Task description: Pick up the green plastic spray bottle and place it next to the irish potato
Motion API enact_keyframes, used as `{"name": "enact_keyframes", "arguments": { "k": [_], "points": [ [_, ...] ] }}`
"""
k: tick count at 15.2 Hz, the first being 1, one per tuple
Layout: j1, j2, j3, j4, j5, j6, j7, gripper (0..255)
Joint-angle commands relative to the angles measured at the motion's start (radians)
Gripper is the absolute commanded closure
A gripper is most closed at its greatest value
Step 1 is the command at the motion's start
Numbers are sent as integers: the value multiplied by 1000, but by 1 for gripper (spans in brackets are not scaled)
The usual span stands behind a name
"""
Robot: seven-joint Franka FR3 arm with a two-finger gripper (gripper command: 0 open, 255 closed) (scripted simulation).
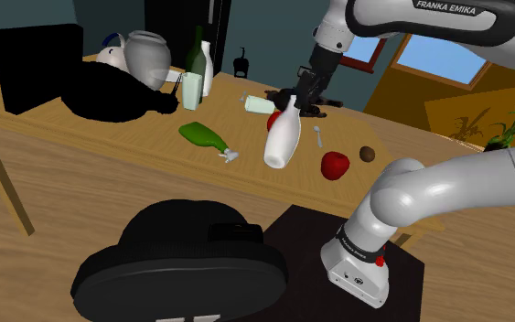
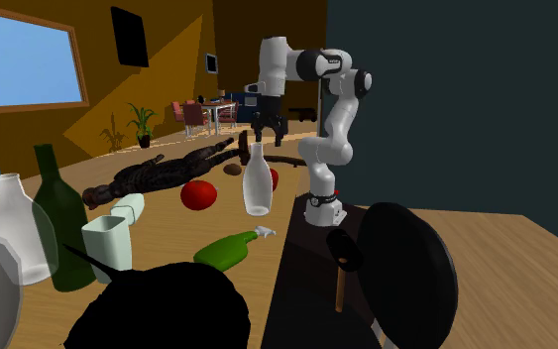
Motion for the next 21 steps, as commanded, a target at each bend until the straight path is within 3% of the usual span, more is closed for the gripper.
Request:
{"name": "enact_keyframes", "arguments": {
  "k": [1, 11, 21],
  "points": [
    [0, 0, 0, 0, 0, 0, 0, 0],
    [57, 417, 2, 139, 22, 187, -75, 0],
    [98, 832, 28, 387, 43, 264, -149, 0]
  ]
}}
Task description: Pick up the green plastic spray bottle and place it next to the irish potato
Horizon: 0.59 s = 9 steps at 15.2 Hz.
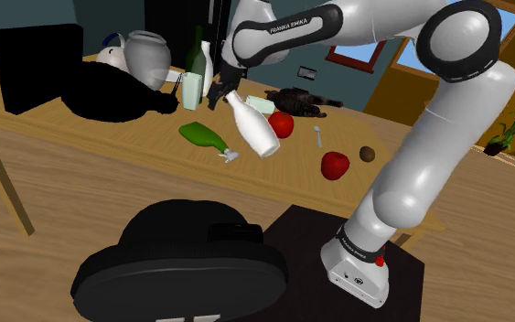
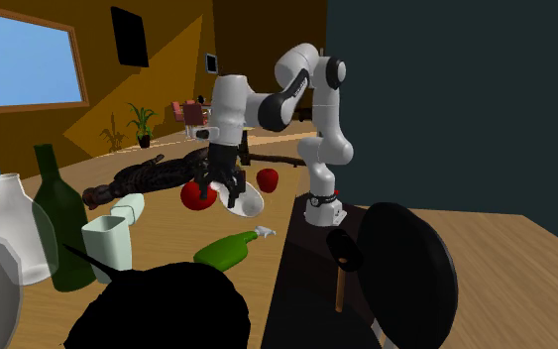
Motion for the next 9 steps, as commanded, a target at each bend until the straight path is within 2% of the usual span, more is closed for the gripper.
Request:
{"name": "enact_keyframes", "arguments": {
  "k": [1, 5, 9],
  "points": [
    [8, 68, 9, 37, 3, -326, -8, 0],
    [22, 228, 25, 165, 3, -330, -31, 0],
    [21, 242, 24, 128, 3, -279, -31, 0]
  ]
}}
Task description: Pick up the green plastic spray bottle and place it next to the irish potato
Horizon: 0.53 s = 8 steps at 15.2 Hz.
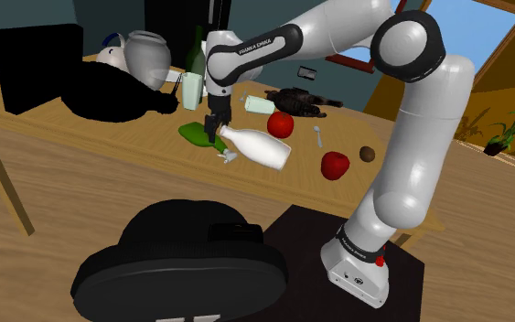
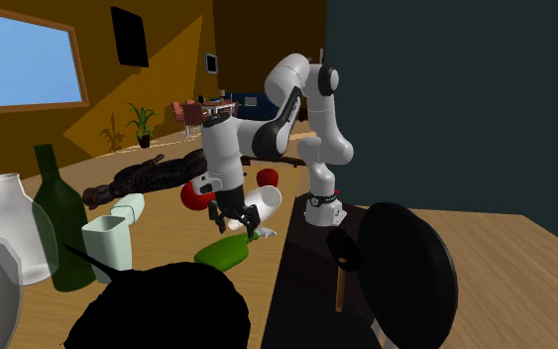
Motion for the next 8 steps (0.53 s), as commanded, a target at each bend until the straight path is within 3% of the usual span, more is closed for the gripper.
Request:
{"name": "enact_keyframes", "arguments": {
  "k": [1, 8],
  "points": [
    [1, 12, 1, -12, 0, 22, 1, 0],
    [1, 24, 0, -33, -1, 54, 1, 0]
  ]
}}
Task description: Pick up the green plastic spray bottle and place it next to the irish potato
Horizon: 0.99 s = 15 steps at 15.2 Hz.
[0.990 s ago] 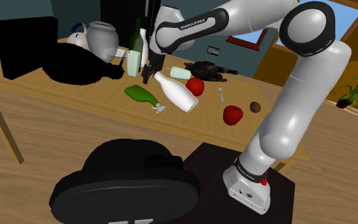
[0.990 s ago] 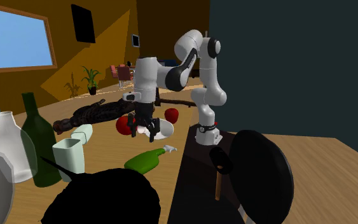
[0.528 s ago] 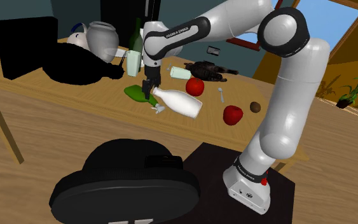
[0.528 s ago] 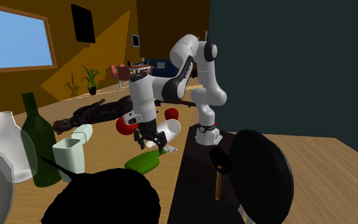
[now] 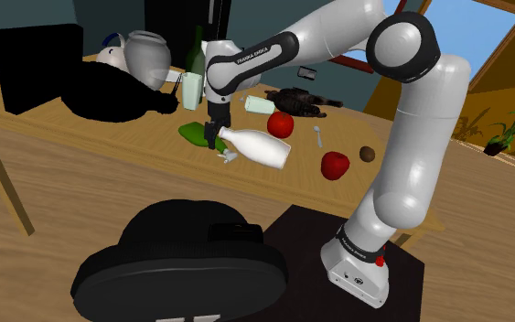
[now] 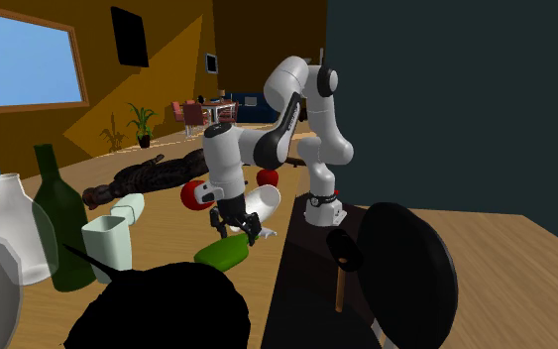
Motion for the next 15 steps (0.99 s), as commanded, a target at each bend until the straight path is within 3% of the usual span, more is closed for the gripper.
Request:
{"name": "enact_keyframes", "arguments": {
  "k": [1, 4, 5, 15],
  "points": [
    [0, 0, 0, 0, 0, 1, 0, 0],
    [0, 0, 0, 0, 0, 1, 0, 0],
    [0, 0, 0, 0, 0, 1, 0, 255],
    [0, -7, 0, 4, 0, -11, 0, 255]
  ]
}}
